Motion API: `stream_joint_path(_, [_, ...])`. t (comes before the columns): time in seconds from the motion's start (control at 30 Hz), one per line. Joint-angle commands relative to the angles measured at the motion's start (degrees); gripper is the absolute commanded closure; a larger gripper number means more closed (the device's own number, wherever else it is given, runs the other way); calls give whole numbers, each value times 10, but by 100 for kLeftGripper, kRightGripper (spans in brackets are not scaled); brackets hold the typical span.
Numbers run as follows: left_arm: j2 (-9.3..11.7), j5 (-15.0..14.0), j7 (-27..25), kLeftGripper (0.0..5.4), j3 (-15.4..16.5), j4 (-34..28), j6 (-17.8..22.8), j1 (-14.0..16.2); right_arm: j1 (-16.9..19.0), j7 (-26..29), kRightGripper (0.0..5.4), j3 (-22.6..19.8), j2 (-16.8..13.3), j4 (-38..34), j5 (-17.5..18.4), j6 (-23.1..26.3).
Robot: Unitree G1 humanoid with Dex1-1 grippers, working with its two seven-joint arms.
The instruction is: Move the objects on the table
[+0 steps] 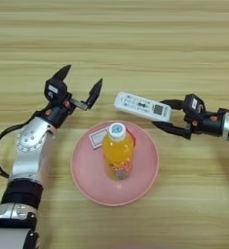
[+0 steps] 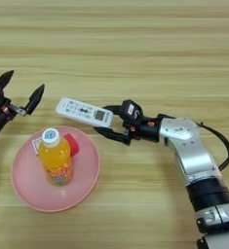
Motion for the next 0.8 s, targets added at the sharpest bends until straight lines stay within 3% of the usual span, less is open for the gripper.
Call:
stream_joint_path(0.03, [39, -49, -87, 0, 2, -44, 73, 2, -17, 7, 246, 8, -10, 0, 3, 10])
stream_joint_path(0.2, [61, -63, -153, 0, -8, -86, 111, 0, -27, 17, 246, 9, -20, 2, 5, 13])
stream_joint_path(0.33, [77, -62, -208, 0, -29, -101, 151, -23, -44, 30, 247, 5, -31, 0, 13, 18])
stream_joint_path(0.57, [74, -73, -242, 0, -21, -79, 190, -60, -63, 39, 247, 1, -39, -17, 29, 33])
stream_joint_path(0.8, [65, -80, -257, 0, -20, -74, 209, -72, -74, 42, 247, 3, -41, -26, 37, 41])
